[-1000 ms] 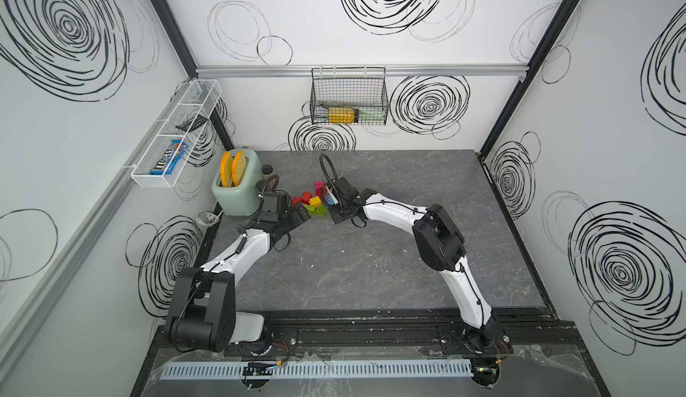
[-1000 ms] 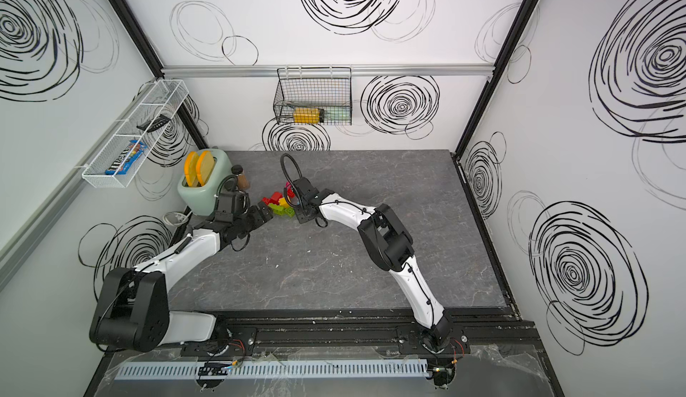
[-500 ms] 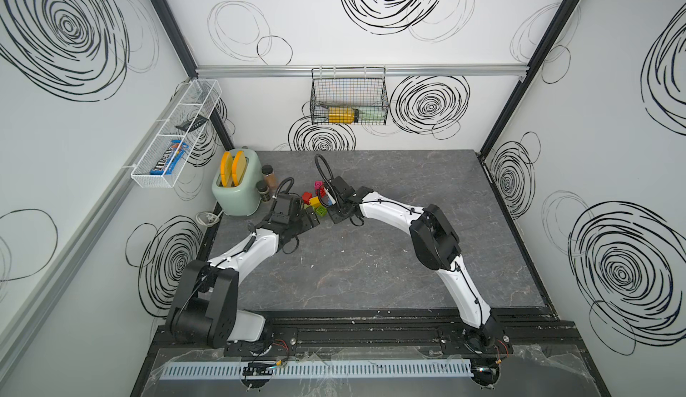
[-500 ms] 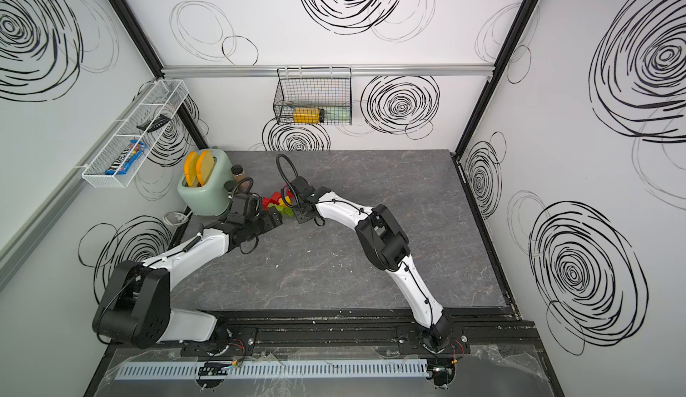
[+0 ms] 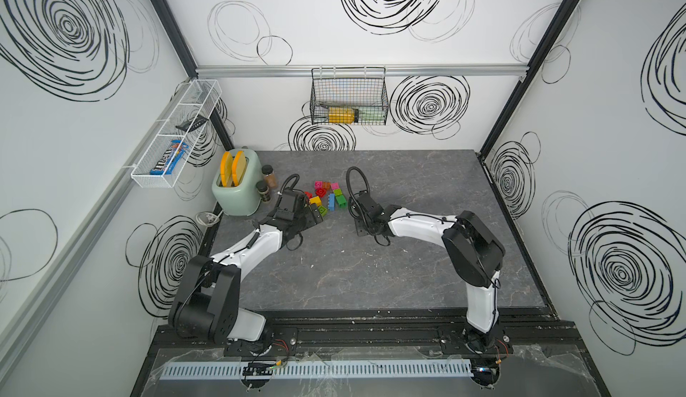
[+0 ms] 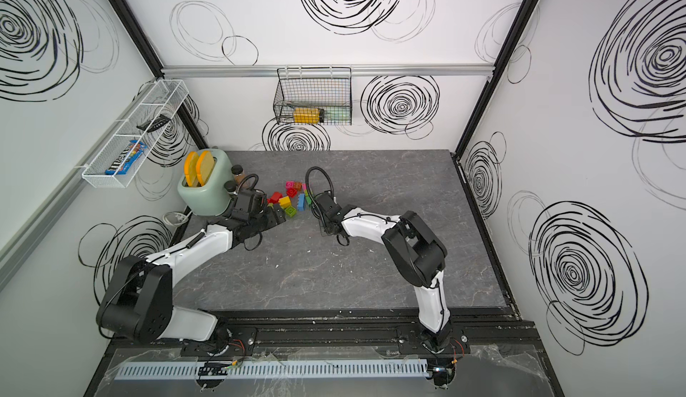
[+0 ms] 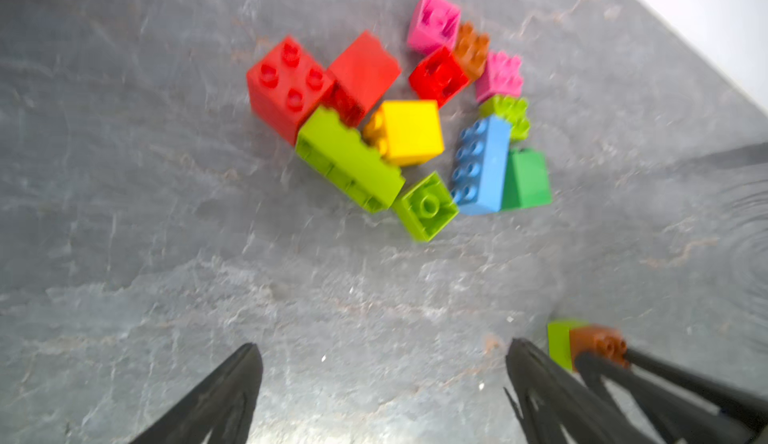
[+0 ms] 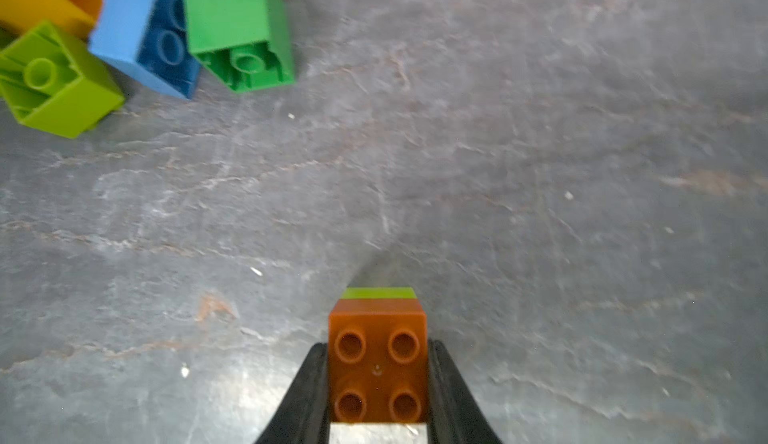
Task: Assemble the number 4 with lego
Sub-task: Assemble the lego brick with the lego brick.
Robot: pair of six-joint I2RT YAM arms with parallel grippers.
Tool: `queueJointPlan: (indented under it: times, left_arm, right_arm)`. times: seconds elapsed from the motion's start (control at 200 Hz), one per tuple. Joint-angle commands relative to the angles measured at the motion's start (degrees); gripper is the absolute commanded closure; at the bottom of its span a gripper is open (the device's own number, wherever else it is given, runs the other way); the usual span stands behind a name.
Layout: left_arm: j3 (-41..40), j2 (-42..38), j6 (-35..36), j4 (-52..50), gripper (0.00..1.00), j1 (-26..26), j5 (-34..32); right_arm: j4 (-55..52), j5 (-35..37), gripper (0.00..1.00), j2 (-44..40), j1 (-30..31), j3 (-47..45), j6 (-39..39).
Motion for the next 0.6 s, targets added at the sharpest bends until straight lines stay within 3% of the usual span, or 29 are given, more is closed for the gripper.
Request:
queueJointPlan:
  times: [0.0,0.265,0.32,0.52,0.595]
  left_arm:
    - [5.74,2.76,-0.31,1.34,0.04,-1.97,-1.11]
    - [13.06,7.38,1.38,-0.75,0.04,-2.88,-2.94]
    - [13.81,8.1,1.47,-0.64,0.04,-2.96,-2.43]
    - [16.95,11.9,1.89,-0.86,0.04,-2.9,-0.31]
    - [18.29,13.34,2.08,-1.03,0.04,-2.9,0.12]
  right_arm:
    - [-3.13,-0.84,0.82,-0.59,-0.08,-4.46,6.94]
    - [-0.97,-4.51,0.6,-2.35,0.05,-4.64,7.28]
    - [0.14,-5.21,0.58,-2.95,0.07,-4.62,6.63]
    - [4.42,-7.17,0.38,-5.65,0.18,-6.45,5.23]
    - [6.17,-8.25,0.36,-7.15,0.1,-7.45,3.99]
